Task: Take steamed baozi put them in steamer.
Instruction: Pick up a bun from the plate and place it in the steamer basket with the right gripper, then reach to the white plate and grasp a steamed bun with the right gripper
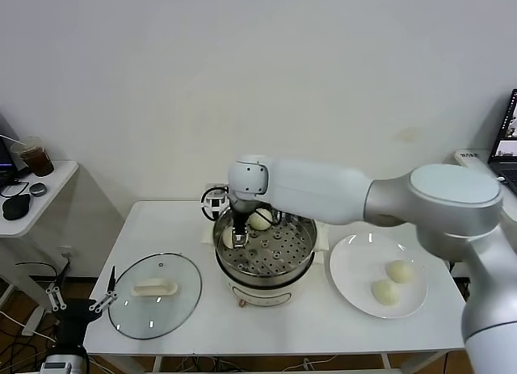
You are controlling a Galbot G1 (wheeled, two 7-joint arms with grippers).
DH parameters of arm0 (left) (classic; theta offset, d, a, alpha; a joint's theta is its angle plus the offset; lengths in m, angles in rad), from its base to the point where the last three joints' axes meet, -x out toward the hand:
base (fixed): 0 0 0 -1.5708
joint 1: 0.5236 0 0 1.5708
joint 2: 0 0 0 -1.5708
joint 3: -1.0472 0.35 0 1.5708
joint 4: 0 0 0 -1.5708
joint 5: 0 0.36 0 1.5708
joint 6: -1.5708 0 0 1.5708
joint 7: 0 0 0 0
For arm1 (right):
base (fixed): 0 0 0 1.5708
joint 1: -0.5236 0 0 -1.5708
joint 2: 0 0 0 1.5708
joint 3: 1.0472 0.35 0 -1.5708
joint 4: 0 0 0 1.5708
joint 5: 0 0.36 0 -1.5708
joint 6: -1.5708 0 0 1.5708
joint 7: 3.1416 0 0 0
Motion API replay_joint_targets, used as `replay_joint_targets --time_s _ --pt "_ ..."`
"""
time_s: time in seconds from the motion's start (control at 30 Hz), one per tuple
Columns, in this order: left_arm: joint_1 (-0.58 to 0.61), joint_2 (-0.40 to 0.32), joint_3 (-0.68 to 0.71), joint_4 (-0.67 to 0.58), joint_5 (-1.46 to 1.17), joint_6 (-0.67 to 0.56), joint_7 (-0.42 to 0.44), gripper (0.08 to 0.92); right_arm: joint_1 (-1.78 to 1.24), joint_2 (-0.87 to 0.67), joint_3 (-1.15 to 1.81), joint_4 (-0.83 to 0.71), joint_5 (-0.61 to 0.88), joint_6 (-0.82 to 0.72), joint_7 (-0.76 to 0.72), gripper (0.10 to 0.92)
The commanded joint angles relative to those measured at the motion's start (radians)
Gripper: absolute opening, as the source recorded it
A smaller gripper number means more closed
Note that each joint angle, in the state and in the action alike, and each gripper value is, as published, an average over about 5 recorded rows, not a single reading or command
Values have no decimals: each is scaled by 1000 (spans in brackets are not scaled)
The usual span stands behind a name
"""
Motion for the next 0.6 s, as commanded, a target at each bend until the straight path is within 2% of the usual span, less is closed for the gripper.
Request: replay_joint_targets --time_s 0.03,0.33,0.6 --pt "-1 2 1 1 0 1 1 823 138 -154 -19 159 -33 44 -164 821" --pt "-8 2 14 8 4 0 1 823 230 -567 -74 360 -271 275 -371 823" --pt "-3 -7 26 12 19 0 1 823 75 -859 -24 412 -485 397 -388 823"
